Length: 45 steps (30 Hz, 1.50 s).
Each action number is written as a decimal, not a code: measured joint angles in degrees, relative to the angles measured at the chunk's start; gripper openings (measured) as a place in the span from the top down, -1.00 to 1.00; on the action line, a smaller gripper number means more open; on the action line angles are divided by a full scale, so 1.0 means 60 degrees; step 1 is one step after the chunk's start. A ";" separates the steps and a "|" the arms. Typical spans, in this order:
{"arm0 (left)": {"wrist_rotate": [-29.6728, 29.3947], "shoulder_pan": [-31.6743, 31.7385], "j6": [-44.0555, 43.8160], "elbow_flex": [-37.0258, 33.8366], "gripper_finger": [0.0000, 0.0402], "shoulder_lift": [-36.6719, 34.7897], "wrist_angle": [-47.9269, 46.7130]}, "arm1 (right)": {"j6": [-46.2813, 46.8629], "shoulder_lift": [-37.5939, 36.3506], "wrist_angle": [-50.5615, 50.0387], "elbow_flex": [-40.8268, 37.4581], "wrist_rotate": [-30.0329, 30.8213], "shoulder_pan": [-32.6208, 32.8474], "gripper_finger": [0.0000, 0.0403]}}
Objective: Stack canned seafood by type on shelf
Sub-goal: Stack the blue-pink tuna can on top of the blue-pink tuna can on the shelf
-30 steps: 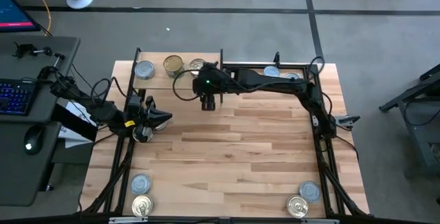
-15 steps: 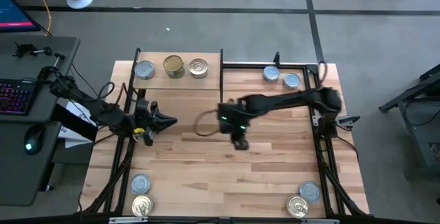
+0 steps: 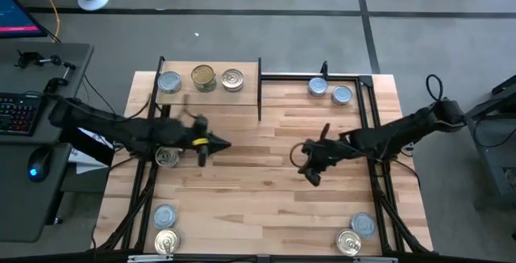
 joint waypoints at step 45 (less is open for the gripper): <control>0.0064 -0.1821 0.2438 0.0421 1.00 0.5569 0.2195 | 0.0403 0.3998 -0.0417 0.2169 -0.0555 0.3334 1.00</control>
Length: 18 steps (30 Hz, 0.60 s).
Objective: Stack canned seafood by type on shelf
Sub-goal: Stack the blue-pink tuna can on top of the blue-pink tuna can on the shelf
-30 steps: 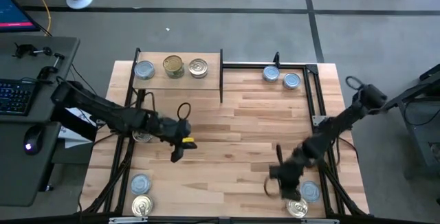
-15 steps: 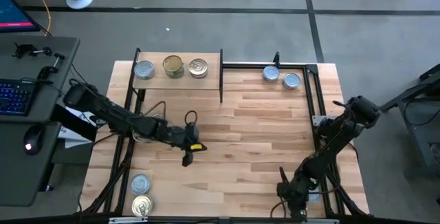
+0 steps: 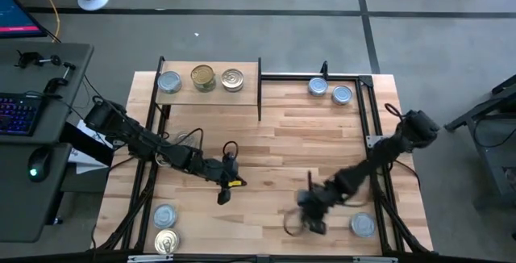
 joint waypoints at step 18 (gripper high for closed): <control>-0.0657 0.0820 0.2259 -0.0008 1.00 0.0098 0.0257 | -0.6055 0.1257 -0.1681 0.3914 0.0849 -0.3530 1.00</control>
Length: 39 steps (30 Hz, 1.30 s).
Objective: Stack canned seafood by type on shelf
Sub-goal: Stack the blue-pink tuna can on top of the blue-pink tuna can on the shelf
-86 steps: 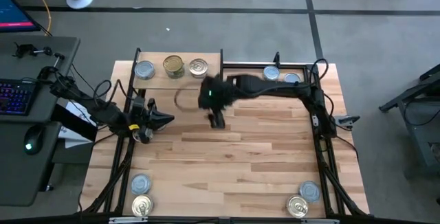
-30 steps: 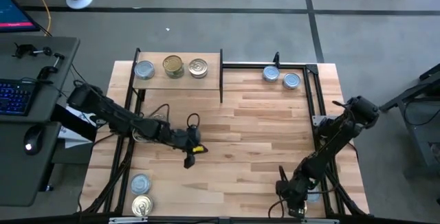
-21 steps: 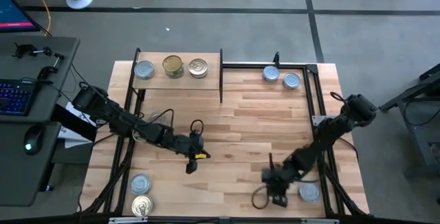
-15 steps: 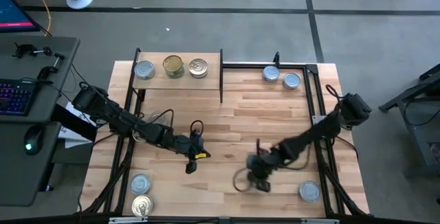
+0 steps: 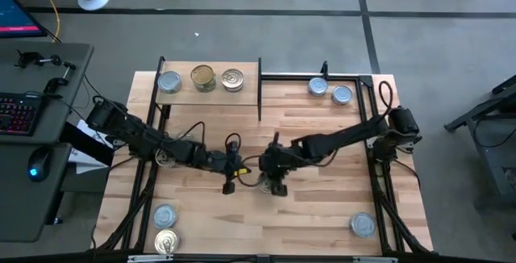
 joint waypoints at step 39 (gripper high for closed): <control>0.0066 -0.0183 0.1367 0.0809 1.00 0.2519 0.0921 | 0.0648 0.0000 0.1198 -0.2368 0.0821 0.0511 1.00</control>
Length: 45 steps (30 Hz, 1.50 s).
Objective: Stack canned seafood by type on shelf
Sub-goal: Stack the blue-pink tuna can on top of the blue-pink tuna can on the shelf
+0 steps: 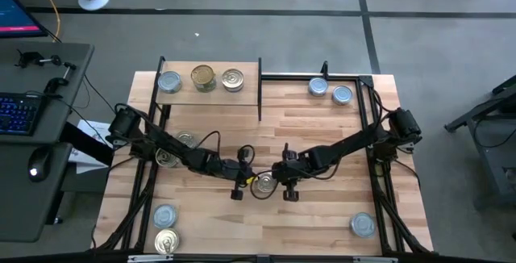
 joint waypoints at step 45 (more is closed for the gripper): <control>-0.3352 -0.1810 -0.5889 -0.2543 1.00 -0.5397 -0.4772 | -0.4558 0.0767 -0.1124 0.3409 -0.1438 -0.0382 -0.47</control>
